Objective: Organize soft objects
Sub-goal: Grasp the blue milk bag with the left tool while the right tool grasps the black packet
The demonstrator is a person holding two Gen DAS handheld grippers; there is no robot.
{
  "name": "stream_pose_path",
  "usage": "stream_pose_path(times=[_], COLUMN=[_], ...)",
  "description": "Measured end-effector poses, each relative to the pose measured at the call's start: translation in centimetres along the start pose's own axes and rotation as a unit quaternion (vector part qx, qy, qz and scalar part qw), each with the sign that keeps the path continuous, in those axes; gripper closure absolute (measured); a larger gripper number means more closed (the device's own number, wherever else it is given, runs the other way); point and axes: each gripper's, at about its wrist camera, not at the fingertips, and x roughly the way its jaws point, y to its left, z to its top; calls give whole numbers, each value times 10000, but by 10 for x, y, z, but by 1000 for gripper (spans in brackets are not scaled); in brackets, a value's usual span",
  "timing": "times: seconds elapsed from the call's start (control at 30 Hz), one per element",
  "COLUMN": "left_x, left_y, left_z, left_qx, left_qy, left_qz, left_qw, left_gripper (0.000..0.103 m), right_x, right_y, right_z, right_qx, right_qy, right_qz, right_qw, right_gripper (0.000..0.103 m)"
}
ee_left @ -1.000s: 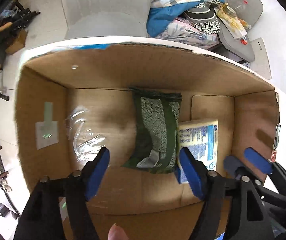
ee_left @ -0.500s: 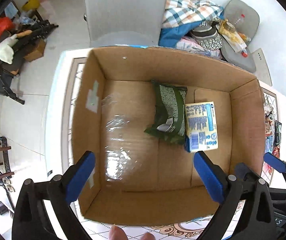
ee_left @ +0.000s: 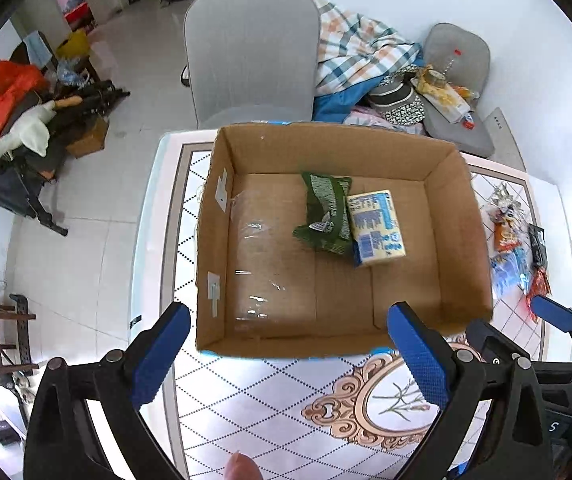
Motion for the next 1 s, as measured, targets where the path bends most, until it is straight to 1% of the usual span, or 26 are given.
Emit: stream_pose_path(times=[0.07, 0.2, 0.3, 0.37, 0.4, 0.47, 0.5, 0.57, 0.6, 0.7, 0.73, 0.77, 0.8, 0.87, 0.9, 0.93, 0.97, 1.0], left_x=[-8, -25, -39, -47, -51, -52, -51, -41, -33, 2, 17, 33, 49, 84, 106, 120, 139, 152], left_y=[-2, -12, -30, -54, -70, -107, -129, -175, -198, -264, -284, -308, -327, -365, -385, -396, -409, -418], left_z=[-5, -11, -12, -9, -7, -1, 2, 6, 8, 14, 16, 17, 18, 18, 17, 16, 14, 11], left_qx=[-10, -8, 93, 304, 471, 924, 1175, 1716, 1943, 2540, 2733, 2964, 3157, 3564, 3794, 3912, 4059, 4164], left_qy=[-28, -114, -185, -262, -314, -385, -404, -397, -343, 87, 240, 387, 506, 723, 865, 950, 1098, 1223], left_qz=[-44, -9, 26, 87, 128, 215, 261, 316, 312, 83, 44, 13, 13, 194, 246, 303, 360, 371], left_qw=[10000, 9999, 9998, 9992, 9983, 9947, 9919, 9839, 9798, 9671, 9616, 9543, 9475, 9313, 9209, 9149, 9066, 9002], left_gripper=[2, 2, 2, 2, 2, 2, 2, 2, 2, 2, 2, 2, 2, 2, 2, 2, 2, 2], right_x=[-10, -28, -38, -43, -48, -52, -54, -56, -55, -48, -42, -35, -31, -16, -5, 3, 11, 22], right_y=[0, -6, -21, -36, -53, -79, -102, -136, -162, -232, -261, -289, -305, -350, -377, -392, -406, -425], right_z=[-6, -18, -24, -26, -29, -32, -34, -38, -42, -51, -56, -60, -63, -69, -73, -75, -76, -78], right_qx=[-23, -9, 107, 231, 359, 515, 683, 927, 1110, 1622, 1834, 2038, 2152, 2486, 2664, 2776, 2879, 3014], right_qy=[-48, -116, -119, -97, -101, -107, -110, -107, -73, 52, 115, 188, 231, 350, 436, 500, 565, 643], right_qz=[44, 287, 524, 658, 713, 755, 727, 652, 581, 416, 326, 256, 227, 161, 149, 161, 187, 232], right_qw=[10000, 9995, 9985, 9975, 9968, 9958, 9950, 9935, 9921, 9859, 9824, 9785, 9760, 9678, 9628, 9592, 9558, 9510], right_gripper=[0, 0, 0, 0, 0, 0, 0, 0, 0, 0, 0, 0, 0, 0, 0, 0, 0, 0])
